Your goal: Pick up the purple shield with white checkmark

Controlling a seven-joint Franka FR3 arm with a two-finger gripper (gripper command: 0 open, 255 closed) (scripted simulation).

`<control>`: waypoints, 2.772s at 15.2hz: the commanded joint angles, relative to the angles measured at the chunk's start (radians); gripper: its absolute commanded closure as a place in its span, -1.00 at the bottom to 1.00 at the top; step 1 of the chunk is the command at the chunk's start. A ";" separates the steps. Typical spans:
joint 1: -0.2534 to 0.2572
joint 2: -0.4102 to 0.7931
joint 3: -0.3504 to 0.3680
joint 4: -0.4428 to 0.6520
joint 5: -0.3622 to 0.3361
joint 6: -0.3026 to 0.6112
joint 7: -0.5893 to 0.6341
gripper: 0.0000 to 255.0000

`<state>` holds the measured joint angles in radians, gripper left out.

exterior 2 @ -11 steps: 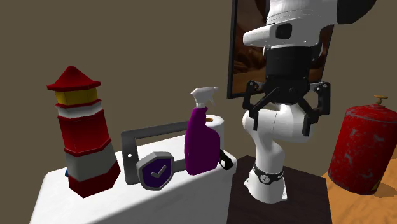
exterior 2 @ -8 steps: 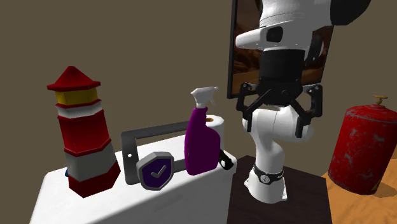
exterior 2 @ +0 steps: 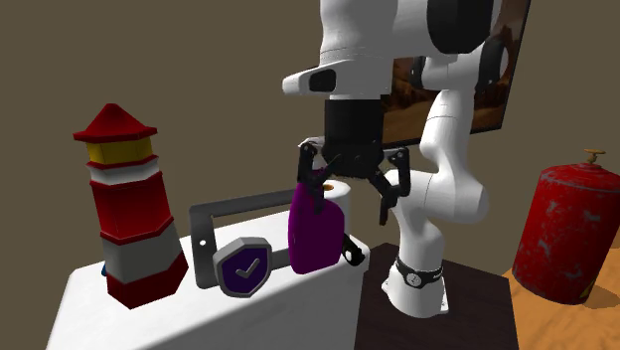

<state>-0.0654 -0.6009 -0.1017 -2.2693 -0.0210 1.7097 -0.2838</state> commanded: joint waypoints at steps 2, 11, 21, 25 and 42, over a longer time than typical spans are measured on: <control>-0.025 0.071 -0.051 0.025 -0.027 0.029 -0.046 -1.00; -0.076 0.260 -0.160 0.125 -0.063 0.080 -0.146 -1.00; -0.078 0.268 -0.167 0.045 -0.066 0.169 -0.147 1.00; -0.078 0.268 -0.166 0.046 -0.065 0.168 -0.147 1.00; -0.073 0.261 -0.156 0.213 -0.060 -0.007 -0.147 1.00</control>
<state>-0.1386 -0.3418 -0.2571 -2.0719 -0.0816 1.7167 -0.4288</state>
